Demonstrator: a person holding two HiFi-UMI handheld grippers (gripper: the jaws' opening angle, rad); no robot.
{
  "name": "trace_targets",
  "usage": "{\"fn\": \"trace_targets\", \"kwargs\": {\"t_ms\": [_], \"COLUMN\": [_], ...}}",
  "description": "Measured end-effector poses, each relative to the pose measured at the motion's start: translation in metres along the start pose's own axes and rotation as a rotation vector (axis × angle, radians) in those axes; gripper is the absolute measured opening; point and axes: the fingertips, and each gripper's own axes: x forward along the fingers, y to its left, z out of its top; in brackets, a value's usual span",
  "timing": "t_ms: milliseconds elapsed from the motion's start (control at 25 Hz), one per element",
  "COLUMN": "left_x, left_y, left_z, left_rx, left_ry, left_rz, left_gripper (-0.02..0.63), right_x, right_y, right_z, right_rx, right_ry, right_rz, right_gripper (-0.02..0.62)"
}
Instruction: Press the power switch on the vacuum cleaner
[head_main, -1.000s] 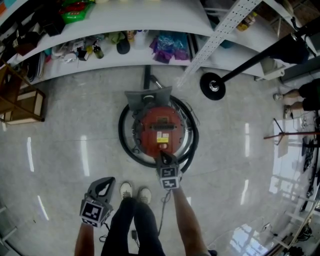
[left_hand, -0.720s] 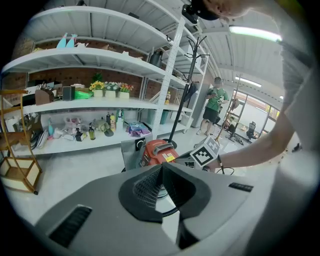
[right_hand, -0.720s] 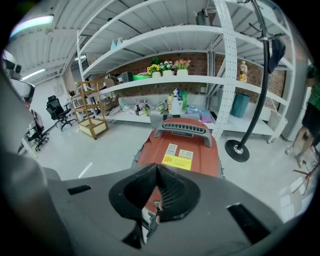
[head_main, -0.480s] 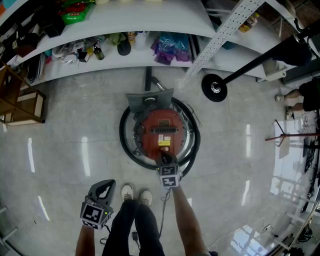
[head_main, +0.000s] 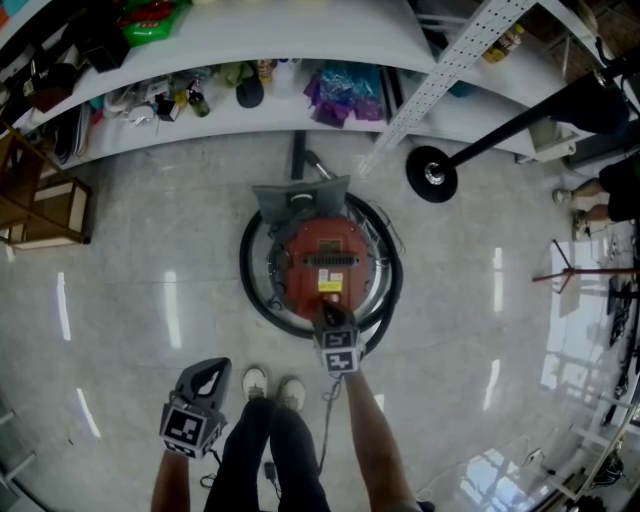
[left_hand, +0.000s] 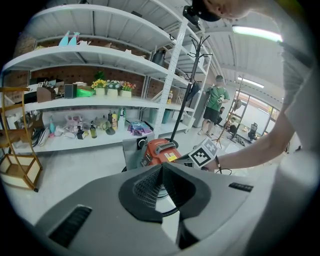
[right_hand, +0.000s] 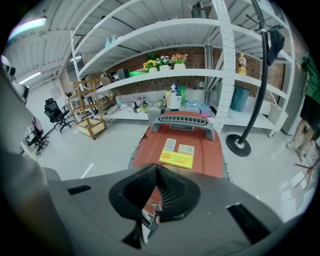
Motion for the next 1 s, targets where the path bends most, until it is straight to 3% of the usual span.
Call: {"fn": "trace_targets", "kwargs": {"t_ms": [1000], "left_x": [0.0081], "left_y": [-0.0058], "left_z": [-0.0079], "left_rx": [-0.014], "left_ry": [0.002], "left_rz": [-0.01], "left_gripper": [0.008], "right_x": [0.0066], "right_y": [-0.0008], "right_z": [-0.0062], "right_rx": [0.05], "right_ry": [0.025], "right_rz": [0.021], "right_gripper": [0.014]}}
